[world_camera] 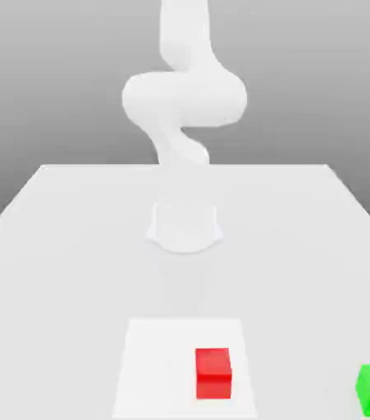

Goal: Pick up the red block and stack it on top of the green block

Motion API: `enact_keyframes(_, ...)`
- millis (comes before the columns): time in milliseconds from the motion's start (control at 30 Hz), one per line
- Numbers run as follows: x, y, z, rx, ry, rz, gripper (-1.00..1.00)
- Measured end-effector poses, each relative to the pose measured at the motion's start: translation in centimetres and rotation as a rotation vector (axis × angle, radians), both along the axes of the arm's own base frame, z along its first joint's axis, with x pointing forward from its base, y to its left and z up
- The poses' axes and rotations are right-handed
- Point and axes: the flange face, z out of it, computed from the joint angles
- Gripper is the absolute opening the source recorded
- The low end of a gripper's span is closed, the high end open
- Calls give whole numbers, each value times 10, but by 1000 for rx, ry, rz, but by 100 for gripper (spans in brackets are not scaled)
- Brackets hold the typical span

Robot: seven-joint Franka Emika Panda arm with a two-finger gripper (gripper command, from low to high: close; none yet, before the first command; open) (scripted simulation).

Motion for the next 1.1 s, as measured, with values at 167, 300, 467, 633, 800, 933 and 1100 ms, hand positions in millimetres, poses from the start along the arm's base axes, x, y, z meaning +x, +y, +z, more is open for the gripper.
enact_keyframes(167,56,9,-95,-24,160,-7,0)
enact_keyframes(300,84,14,-175,-34,283,-6,0)
enact_keyframes(467,97,20,-277,-34,436,2,0)
enact_keyframes(633,89,28,-376,-20,588,19,0)
enact_keyframes(800,67,35,-463,3,711,33,0)
enact_keyframes(933,65,36,-512,5,721,33,0)
enact_keyframes(1100,65,36,-520,5,722,33,-100)
